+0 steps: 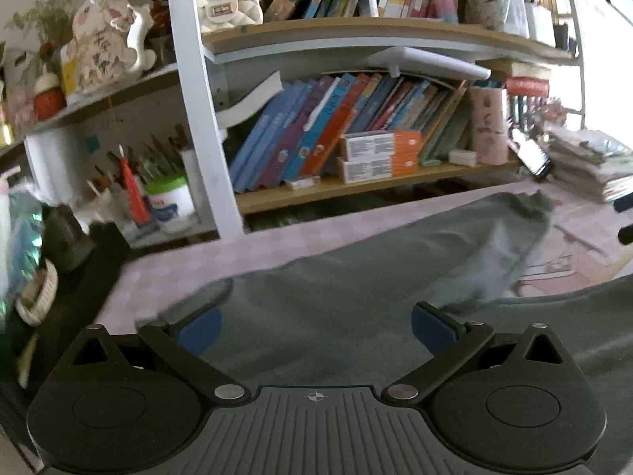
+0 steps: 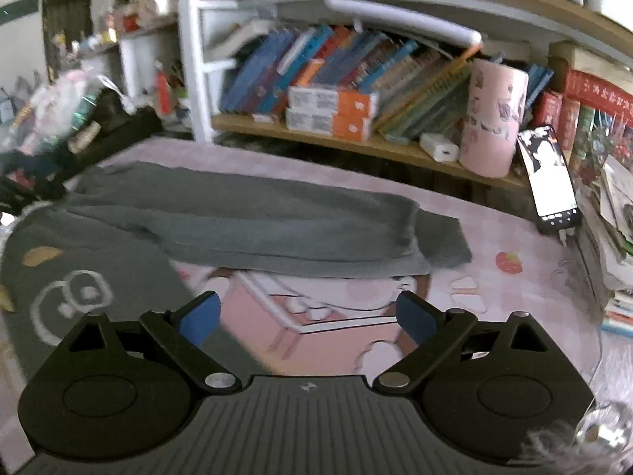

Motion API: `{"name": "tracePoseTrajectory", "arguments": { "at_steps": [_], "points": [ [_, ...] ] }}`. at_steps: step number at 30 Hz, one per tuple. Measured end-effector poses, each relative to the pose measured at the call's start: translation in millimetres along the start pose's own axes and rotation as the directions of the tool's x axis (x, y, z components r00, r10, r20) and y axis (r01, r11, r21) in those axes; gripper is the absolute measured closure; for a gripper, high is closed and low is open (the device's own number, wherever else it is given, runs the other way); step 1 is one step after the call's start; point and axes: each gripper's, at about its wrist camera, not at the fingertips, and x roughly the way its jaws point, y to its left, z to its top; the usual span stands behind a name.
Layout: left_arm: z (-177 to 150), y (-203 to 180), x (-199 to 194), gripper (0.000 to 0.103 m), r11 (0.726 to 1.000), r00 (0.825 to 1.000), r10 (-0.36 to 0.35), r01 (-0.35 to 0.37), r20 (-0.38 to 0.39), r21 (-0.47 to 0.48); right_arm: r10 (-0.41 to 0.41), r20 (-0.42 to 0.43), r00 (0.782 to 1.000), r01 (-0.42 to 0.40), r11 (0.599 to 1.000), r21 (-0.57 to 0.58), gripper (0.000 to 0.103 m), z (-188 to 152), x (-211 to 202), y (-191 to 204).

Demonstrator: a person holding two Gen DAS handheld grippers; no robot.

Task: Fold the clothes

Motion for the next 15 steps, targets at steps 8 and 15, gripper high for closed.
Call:
{"name": "tracePoseTrajectory", "arguments": {
  "at_steps": [8, 15],
  "points": [
    [18, 31, 46, 0.000, 0.998, 0.997, 0.053, -0.051, -0.055, 0.036, -0.082, -0.070, 0.994, 0.080, 0.996, -0.038, 0.007, 28, 50, -43],
    [29, 58, 88, 0.000, 0.989, 0.988, 0.123, -0.115, -0.091, 0.089, -0.063, -0.085, 0.994, 0.063, 0.998, -0.010, 0.007, 60, 93, -75]
  ]
}}
